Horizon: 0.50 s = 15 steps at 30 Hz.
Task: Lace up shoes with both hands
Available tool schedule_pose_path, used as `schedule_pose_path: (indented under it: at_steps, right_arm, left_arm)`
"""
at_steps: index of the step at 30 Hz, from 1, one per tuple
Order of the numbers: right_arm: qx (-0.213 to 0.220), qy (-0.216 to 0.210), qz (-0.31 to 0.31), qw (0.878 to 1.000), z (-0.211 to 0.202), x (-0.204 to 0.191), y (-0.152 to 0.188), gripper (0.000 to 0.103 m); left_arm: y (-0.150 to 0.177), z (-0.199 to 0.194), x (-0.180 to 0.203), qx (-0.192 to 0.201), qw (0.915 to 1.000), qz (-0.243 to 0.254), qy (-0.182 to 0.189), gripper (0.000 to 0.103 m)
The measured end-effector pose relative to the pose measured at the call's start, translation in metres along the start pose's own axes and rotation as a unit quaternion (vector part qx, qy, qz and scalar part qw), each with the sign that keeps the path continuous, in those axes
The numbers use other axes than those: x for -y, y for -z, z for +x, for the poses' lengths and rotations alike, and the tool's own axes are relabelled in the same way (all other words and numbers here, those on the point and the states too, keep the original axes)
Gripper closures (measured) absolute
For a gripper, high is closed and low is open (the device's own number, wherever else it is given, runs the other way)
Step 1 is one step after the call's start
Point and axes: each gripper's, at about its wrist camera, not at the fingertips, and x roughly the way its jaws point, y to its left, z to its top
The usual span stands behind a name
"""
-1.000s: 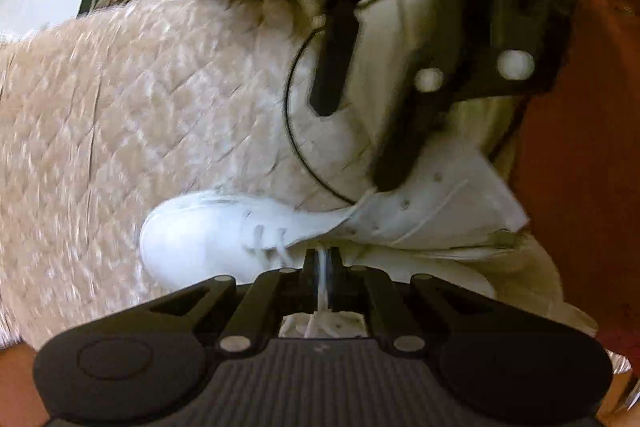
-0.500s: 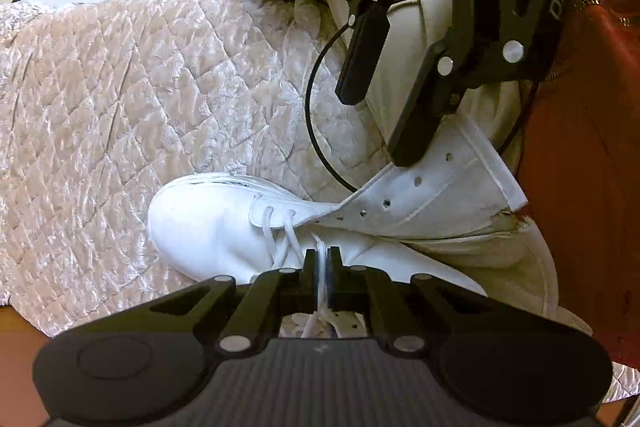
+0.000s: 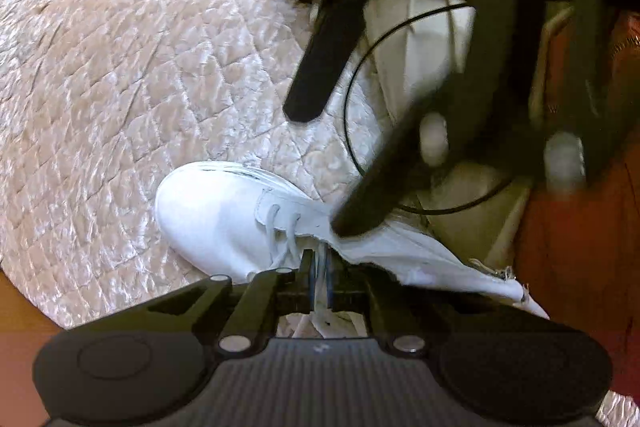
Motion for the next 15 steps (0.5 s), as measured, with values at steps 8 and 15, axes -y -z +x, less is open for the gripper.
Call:
schedule_pose_path:
  at_steps: [8,15]
  right_arm:
    - [-0.058,0.016,0.013,0.998,0.034,-0.006,-0.011,0.042]
    - [-0.111,-0.049,0.182,0.976,0.048,0.045,-0.025,0.042]
  left_arm:
    - [0.018,-0.010,-0.001,0.030,0.9993,-0.021,-0.008,0.099]
    - [0.036,-0.020,-0.017,0.066,0.9939,-0.089,0.005,0.099]
